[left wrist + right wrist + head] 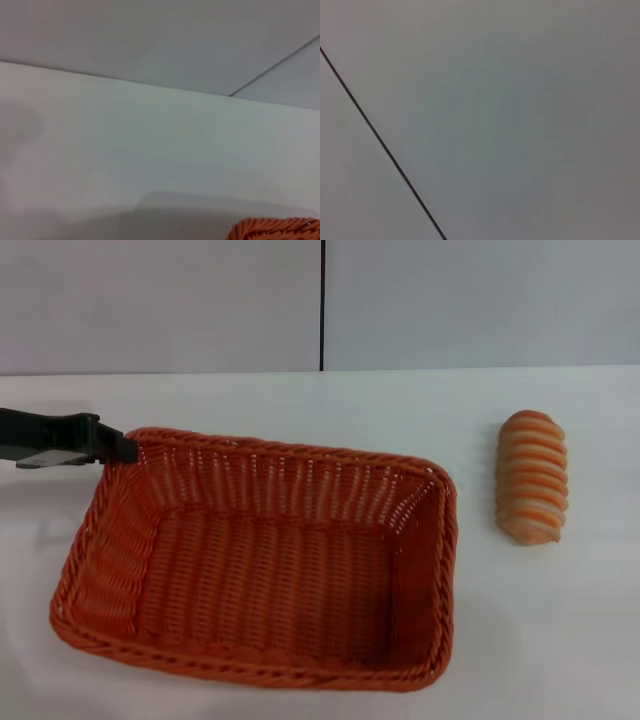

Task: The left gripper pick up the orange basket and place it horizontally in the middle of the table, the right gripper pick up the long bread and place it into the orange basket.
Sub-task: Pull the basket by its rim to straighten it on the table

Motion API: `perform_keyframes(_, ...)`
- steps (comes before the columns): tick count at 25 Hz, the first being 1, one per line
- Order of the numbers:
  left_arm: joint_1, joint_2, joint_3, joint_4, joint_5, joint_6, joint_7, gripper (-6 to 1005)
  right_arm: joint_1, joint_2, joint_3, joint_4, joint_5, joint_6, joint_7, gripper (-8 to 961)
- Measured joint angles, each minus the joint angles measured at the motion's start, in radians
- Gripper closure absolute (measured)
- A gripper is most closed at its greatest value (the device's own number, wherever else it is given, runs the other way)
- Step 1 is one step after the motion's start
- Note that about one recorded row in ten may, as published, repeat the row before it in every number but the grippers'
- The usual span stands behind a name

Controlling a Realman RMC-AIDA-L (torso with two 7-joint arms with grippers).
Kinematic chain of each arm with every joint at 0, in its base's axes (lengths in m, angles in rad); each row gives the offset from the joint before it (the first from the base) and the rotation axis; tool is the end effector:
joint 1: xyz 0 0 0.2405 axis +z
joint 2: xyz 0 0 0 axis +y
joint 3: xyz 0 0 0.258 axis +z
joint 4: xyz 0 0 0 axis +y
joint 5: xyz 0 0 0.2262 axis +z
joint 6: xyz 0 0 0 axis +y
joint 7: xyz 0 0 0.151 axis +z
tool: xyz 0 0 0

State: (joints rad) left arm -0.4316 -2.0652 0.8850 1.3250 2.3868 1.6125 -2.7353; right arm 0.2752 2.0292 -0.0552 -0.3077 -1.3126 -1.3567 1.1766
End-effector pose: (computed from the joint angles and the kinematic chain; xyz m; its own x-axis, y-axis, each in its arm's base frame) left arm -0.2629 0.3521 0.0757 0.2460 0.9146 0.3210 0.9564 -0.1752 -0.2339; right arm 0.4300 0.2760 0.1176 0.1907 0.1732 -0.9663 -0.9806 -0.0116 -0.1956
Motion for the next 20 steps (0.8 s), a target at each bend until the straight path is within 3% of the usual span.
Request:
perform_keyframes(7,0.029,-0.004,0.005,-0.012,-0.041,-0.064,-0.024,791,0.003,-0.002,0.000,0.001,-0.001,0.002,0.000,865)
perform_keyframes(13,0.101,-0.002,0.027,-0.060,-0.193,-0.188,-0.024,766,0.001,-0.003,0.000,0.001,-0.001,0.001,0.003,862)
perform_keyframes(20,0.111,0.000,0.023,-0.063,-0.238,-0.195,0.016,736,0.002,-0.004,-0.004,0.001,-0.001,0.004,0.002,859)
